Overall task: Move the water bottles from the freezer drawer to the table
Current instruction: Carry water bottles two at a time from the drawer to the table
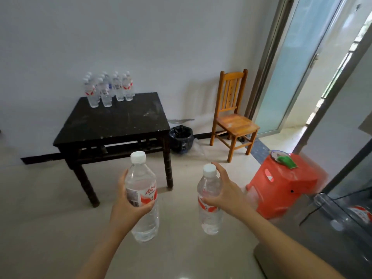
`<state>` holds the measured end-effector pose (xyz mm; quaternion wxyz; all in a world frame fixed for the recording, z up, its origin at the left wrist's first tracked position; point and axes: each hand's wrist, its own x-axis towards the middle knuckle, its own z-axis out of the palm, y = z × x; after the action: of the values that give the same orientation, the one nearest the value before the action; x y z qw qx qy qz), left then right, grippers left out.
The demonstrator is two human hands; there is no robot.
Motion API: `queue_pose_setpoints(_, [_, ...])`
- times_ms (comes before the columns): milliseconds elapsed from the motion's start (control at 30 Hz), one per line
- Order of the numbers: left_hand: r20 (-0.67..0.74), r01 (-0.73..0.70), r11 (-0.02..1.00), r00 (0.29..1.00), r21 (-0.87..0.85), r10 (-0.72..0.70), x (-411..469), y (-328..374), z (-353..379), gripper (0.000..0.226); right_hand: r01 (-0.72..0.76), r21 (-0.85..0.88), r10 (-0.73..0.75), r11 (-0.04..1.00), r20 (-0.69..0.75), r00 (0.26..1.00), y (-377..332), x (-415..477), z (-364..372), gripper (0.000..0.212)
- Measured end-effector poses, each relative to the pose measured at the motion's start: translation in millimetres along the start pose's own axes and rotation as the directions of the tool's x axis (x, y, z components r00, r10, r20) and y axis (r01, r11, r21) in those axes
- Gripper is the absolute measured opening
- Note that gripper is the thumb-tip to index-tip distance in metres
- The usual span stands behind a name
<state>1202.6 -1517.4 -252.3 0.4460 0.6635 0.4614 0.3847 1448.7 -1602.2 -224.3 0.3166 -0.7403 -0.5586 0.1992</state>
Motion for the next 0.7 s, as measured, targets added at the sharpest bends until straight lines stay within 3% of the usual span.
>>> queue_pose_setpoints(233, [-0.166, 0.072, 0.991, 0.985, 0.117, -0.052, -16.2, -41.8, -123.4, 0.119, 0.073, 0.041, -0.076, 0.997, 0.094, 0.993, -77.3, 20.6, 94.2, 0.094])
queue_pose_setpoints(433, [-0.259, 0.134, 0.989, 0.959, 0.063, -0.114, -31.8, -58.5, -194.2, 0.117, 0.163, 0.048, -0.169, 0.986, 0.206, 0.964, -136.5, 48.4, 152.6, 0.095])
queue_pose_setpoints(700, [-0.476, 0.18, 0.983, 0.867, 0.027, -0.146, -17.2, -91.1, -267.1, 0.117, 0.236, 0.136, -0.268, 0.962, 0.313, 0.911, -205.2, 106.9, 217.2, 0.099])
